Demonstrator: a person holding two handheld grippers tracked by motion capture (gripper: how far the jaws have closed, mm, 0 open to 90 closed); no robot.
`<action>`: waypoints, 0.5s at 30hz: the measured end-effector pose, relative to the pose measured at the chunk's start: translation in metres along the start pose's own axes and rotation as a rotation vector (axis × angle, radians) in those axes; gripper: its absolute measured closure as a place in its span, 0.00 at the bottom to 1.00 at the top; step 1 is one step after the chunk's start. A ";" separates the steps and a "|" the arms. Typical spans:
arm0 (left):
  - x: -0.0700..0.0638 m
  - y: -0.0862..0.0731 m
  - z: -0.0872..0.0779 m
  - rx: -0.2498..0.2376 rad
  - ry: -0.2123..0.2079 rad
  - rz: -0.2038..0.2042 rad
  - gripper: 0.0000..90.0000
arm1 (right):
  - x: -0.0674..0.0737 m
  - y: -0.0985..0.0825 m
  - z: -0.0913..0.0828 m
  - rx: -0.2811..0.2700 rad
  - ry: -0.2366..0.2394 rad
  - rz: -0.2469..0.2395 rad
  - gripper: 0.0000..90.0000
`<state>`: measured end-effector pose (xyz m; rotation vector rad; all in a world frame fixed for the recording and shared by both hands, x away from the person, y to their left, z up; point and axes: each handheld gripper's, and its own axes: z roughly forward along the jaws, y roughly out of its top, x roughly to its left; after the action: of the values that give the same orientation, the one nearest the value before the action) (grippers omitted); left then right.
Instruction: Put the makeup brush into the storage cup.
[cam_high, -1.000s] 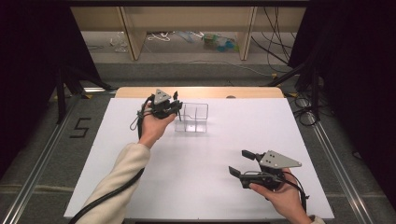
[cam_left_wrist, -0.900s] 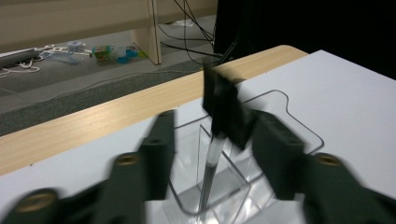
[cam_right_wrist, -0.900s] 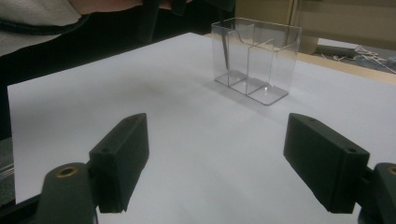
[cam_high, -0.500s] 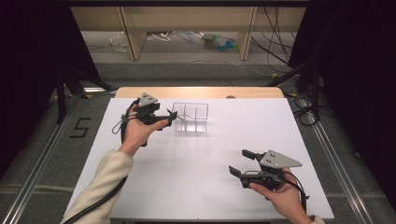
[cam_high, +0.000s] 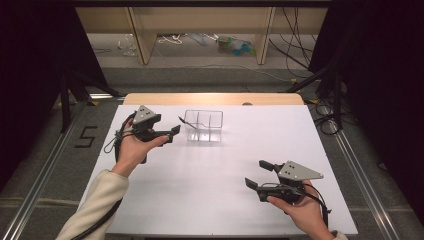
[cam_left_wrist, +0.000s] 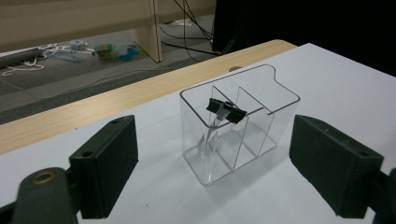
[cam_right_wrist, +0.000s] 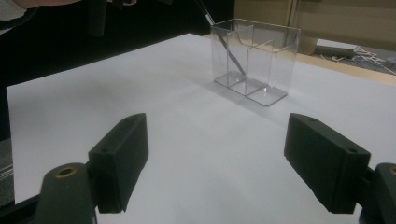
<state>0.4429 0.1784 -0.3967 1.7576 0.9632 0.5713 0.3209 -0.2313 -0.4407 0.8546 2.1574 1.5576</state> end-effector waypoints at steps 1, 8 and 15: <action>0.000 -0.001 -0.002 -0.005 0.004 0.012 0.17 | 0.001 0.000 0.000 -0.003 0.006 0.011 0.26; -0.008 -0.009 -0.012 -0.027 -0.017 0.036 0.17 | 0.001 -0.001 0.002 -0.024 0.021 0.021 0.26; -0.018 -0.014 -0.017 -0.043 -0.039 0.054 0.17 | -0.001 0.000 0.001 -0.027 -0.001 -0.008 0.26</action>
<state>0.4149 0.1755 -0.4019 1.7545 0.8725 0.5854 0.3220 -0.2309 -0.4409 0.8367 2.1320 1.5779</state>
